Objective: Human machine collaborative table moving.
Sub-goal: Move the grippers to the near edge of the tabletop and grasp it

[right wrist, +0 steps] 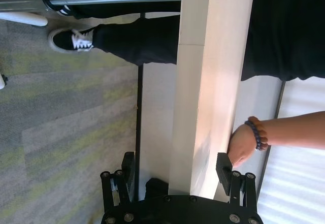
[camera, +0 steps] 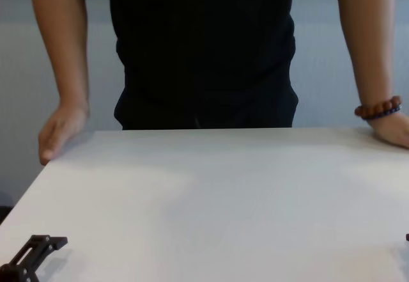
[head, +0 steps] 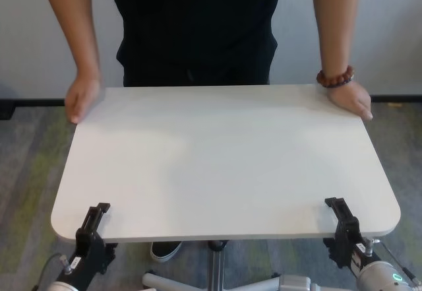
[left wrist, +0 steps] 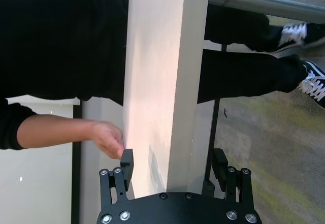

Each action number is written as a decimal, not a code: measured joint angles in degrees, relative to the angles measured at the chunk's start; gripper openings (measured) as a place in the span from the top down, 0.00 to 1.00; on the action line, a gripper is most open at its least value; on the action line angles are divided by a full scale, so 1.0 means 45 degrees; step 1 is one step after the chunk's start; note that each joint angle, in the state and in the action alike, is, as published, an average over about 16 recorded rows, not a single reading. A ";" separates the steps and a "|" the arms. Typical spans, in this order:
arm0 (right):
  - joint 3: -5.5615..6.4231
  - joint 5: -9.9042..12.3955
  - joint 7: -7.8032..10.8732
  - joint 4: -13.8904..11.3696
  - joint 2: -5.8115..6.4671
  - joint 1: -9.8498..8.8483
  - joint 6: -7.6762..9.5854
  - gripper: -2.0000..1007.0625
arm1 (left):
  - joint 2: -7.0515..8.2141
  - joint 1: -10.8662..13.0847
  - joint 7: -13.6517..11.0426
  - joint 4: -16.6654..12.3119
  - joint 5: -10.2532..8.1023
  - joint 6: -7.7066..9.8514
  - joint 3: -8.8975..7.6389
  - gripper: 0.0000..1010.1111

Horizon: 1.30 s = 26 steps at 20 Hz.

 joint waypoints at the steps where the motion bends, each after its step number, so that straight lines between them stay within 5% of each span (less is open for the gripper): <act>1: 0.0023 -0.0032 0.0016 0.0005 -0.0017 -0.0005 -0.0008 0.00 | -0.0002 0.0004 -0.0007 -0.0003 -0.0023 -0.0024 -0.0007 0.01; 26: 0.0530 -0.0928 0.0219 0.0163 -0.0454 -0.0177 -0.0258 0.00 | -0.0028 0.0024 0.0123 -0.0013 0.0049 0.0025 0.0017 0.01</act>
